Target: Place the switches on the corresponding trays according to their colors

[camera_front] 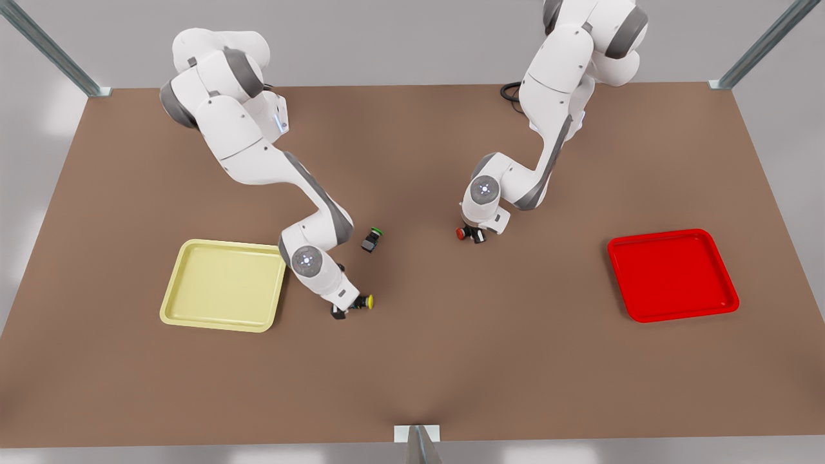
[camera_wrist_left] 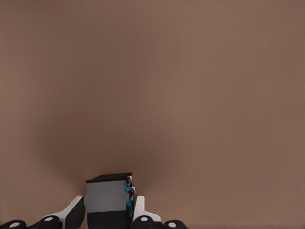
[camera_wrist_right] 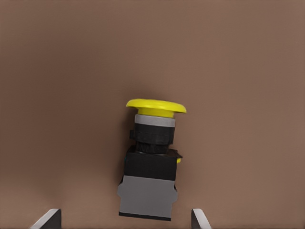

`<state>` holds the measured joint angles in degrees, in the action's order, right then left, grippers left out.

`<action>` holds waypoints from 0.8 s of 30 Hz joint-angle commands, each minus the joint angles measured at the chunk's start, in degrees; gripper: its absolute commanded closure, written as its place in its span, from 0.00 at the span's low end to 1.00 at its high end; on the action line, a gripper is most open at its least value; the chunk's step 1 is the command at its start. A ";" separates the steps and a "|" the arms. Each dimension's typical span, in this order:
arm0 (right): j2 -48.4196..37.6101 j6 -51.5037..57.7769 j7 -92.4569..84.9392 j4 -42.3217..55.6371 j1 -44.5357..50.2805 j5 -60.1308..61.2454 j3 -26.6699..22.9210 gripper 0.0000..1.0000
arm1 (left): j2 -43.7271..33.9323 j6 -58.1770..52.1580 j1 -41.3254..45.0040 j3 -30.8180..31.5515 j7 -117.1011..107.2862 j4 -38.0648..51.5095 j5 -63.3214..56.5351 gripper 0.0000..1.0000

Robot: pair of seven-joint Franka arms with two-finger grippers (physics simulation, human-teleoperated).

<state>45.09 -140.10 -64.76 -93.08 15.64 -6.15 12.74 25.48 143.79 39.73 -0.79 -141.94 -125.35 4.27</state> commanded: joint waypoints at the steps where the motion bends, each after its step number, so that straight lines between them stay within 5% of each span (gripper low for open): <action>1: 0.08 0.00 -0.01 0.00 0.44 0.00 0.00 0.00 | 0.01 0.00 0.00 0.00 0.00 0.02 0.03 0.43; 12: 1.67 -0.18 0.34 1.76 2.73 0.00 -1.32 0.13 | 0.36 0.35 0.00 0.00 0.09 0.11 0.03 0.48; 16: 2.02 -1.32 0.43 1.67 2.73 0.35 -1.41 0.29 | 0.27 0.18 0.09 0.00 0.18 0.11 0.03 0.48; 24: 1.58 -0.27 4.12 2.37 3.25 0.62 -1.32 0.31 | 0.19 -0.09 0.09 0.00 0.44 0.11 0.03 0.48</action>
<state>46.72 -140.36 -60.62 -90.76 18.90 -5.54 11.49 25.59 143.70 39.81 -0.79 -141.36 -125.24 4.56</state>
